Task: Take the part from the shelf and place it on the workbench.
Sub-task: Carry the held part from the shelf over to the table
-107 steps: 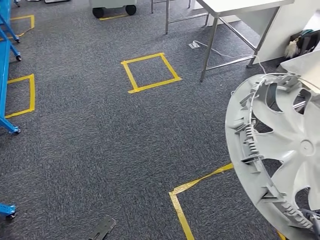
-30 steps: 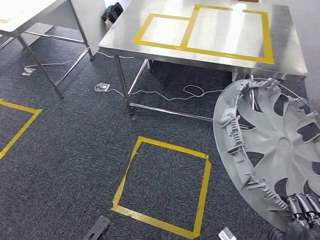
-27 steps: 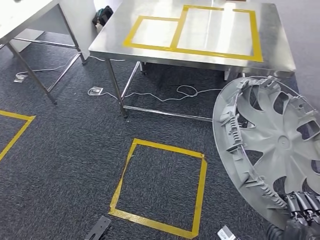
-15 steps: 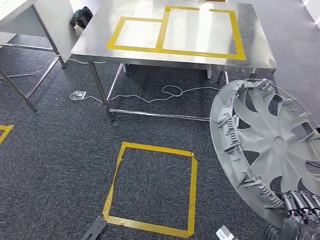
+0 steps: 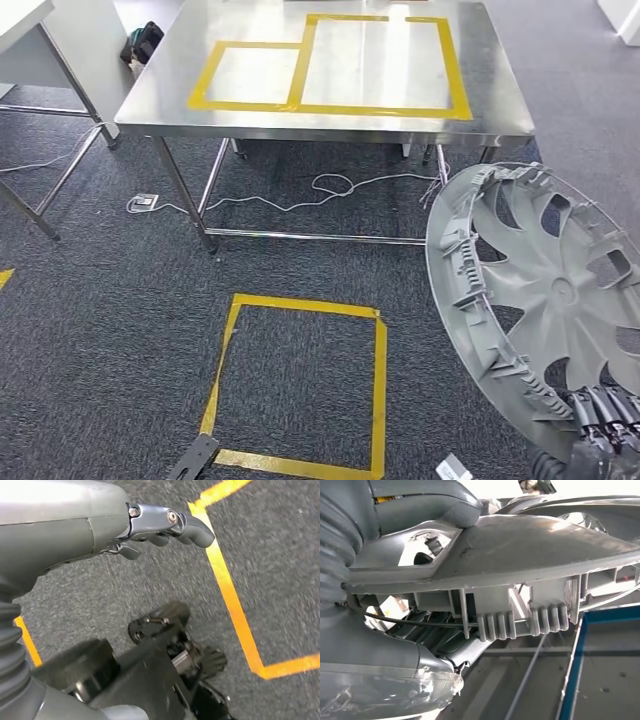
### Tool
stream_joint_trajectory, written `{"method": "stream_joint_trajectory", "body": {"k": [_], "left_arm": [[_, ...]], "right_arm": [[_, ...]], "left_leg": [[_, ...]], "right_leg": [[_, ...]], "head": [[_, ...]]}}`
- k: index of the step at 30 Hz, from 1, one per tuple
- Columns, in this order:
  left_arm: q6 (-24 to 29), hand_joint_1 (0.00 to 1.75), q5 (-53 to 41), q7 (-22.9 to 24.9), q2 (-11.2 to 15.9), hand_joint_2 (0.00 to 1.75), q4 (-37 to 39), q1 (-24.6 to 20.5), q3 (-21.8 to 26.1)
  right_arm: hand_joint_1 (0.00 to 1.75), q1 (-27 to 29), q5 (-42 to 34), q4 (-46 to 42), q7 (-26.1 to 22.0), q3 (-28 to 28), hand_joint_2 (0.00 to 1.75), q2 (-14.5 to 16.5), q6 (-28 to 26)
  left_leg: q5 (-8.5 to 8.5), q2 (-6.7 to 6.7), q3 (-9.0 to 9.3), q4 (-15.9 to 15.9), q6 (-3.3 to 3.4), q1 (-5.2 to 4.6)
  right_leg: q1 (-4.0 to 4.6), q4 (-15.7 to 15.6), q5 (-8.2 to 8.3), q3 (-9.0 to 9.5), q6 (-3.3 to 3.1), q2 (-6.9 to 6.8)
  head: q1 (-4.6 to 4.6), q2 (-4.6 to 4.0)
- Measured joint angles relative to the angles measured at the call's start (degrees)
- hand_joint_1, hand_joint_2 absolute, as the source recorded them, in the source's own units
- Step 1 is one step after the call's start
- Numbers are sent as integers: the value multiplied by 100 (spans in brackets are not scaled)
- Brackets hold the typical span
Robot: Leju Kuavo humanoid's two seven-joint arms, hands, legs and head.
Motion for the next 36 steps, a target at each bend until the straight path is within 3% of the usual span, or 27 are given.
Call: {"method": "stream_joint_trajectory", "body": {"k": [2, 4, 5, 6, 7, 9, 10, 12, 15, 16, 18, 20, 21, 22, 23, 24, 26, 27, 30, 32, 34, 36], "left_arm": [[4, 0, -23, -7, -13, 175, -1, -5, -1], [5, 0, -45, -9, -29, 175, -1, 10, -2], [6, 0, -57, -9, -38, 175, -1, 22, -2], [8, 0, -68, -9, -45, 175, -1, 31, -2], [11, 0, -73, -9, -49, 175, -1, 36, -3], [20, 0, -54, -9, -51, 175, -1, 38, -10], [27, 0, -39, -9, -54, 175, -1, 34, -17], [39, 0, -15, -11, -71, 175, -1, 19, -30], [60, 0, -13, -21, -102, 175, -1, 4, -35], [62, 0, -14, -25, -111, 175, -1, 4, -35], [63, 0, -19, -29, -130, 175, -1, 10, -35], [62, 0, -22, -29, -145, 175, -1, 23, -35], [61, 0, -23, -29, -153, 175, -1, 32, -34], [58, 0, -24, -29, -161, 175, -1, 39, -33], [53, 0, -25, -27, -168, 175, -1, 45, -32], [48, 0, -25, -21, -174, 175, -1, 46, -30], [37, 0, -25, 6, -177, 175, -1, 46, -28], [34, 0, -25, 18, -176, 175, -1, 43, -27], [33, 0, -9, 28, -187, 175, -1, 6, -23], [33, 0, 44, 38, -196, 175, -1, -35, -4], [31, 0, 114, 54, -193, 175, -1, -33, 42], [29, 0, 164, 61, -186, 175, -1, 14, 102]], "right_arm": [[175, 31, -22, 12, -24, -17, 175, 0, 0], [175, 61, -50, 36, -50, -36, 175, 0, 0], [175, 84, -63, 52, -60, -49, 175, 0, 0], [175, 109, -72, 67, -67, -63, 175, 0, 0], [175, 131, -77, 81, -70, -77, 175, 0, 0], [175, 167, -93, 108, -72, -97, 175, 0, 0], [175, 184, -105, 119, -72, -105, 175, 0, 0], [175, 218, -139, 134, -75, -118, 175, -1, 0], [175, 282, -227, 156, -110, -131, 175, -2, 0], [175, 296, -247, 165, -109, -134, 175, -2, 0], [175, 313, -265, 187, -81, -137, 175, -2, 0], [175, 357, -328, 220, -32, -137, 175, -3, 0], [175, 397, -395, 243, 16, -132, 175, -9, 0], [175, 442, -480, 272, 88, -115, 175, -26, 0], [175, 486, -571, 308, 178, -90, 175, -59, 0], [175, 524, -644, 349, 263, -61, 175, -100, 0], [175, 582, -721, 433, 399, -7, 175, -182, 0], [175, 609, -727, 467, 450, 19, 175, -213, 0], [175, 662, -668, 528, 636, 125, 175, -302, 0], [175, 683, -531, 549, 793, 209, 175, -371, 0], [175, 722, -342, 572, 952, 285, 175, -439, 0], [175, 775, -152, 598, 1184, 375, 175, -530, 0]], "left_leg": [[-201, -47, -292, 530, -40, 3], [-421, -66, -829, 1330, -57, 1], [-403, -68, -1042, 1573, -58, 0], [-259, -70, -1153, 1606, -51, -1], [-8, -72, -1149, 1416, -36, -2], [541, -86, -941, 702, 19, -18], [658, -95, -814, 370, 50, -30], [612, -109, -660, 53, 105, -51], [503, -118, -508, -64, 199, -25], [471, -120, -445, -76, 226, -14], [382, -121, -332, -84, 259, -7], [262, -120, -201, -85, 265, -4], [192, -123, -114, -86, 264, 0], [118, -129, -13, -86, 256, 7], [37, -134, 95, -87, 241, 16], [-46, -135, 201, -86, 216, 22], [-224, -128, 392, -91, 142, 19], [-272, -119, 480, -91, 95, 20], [-191, -107, 526, 156, -27, 46], [-183, -115, 185, 730, -58, 48], [-453, -119, -318, 1341, -62, 39], [-730, -120, -697, 1563, -36, 27]], "right_leg": [[-22, -24, -48, 78, -75, 25], [-21, -26, -131, 159, -116, 60], [-20, -26, -180, 216, -120, 89], [-20, -26, -234, 285, -116, 120], [-21, -27, -291, 367, -108, 150], [-17, -31, -429, 520, -67, 194], [-11, -35, -496, 569, -34, 213], [-2, -70, -566, 651, 44, 232], [-4, 32, -534, 720, 150, 177], [-5, 250, -543, 604, 176, 138], [-9, 949, -682, 159, 218, 74], [-18, 1481, -1008, -328, 253, 61], [-25, 1527, -1121, -480, 270, 58], [-37, 1400, -1106, -548, 282, 55], [-54, 1122, -915, -546, 301, 45], [-72, 773, -571, -519, 315, 13], [-82, 274, 5, -416, 277, -83], [-73, 181, 138, -368, 228, -104], [-48, 137, 79, -182, 53, -44], [-55, 112, 21, -54, -33, -19], [-48, 106, -63, 20, -80, 6], [-42, 104, -159, 111, -89, 43]], "head": [[-27, 0], [-40, 0], [-42, 0], [-42, 0], [-43, 0], [-44, 0], [-53, 0], [-53, 1], [-31, 1], [-14, 0], [12, -1], [12, 0], [15, 0], [15, 0], [18, 0], [22, 0], [30, 0], [19, 0], [-16, 0], [-51, 0], [-87, 0], [-96, 0]]}}
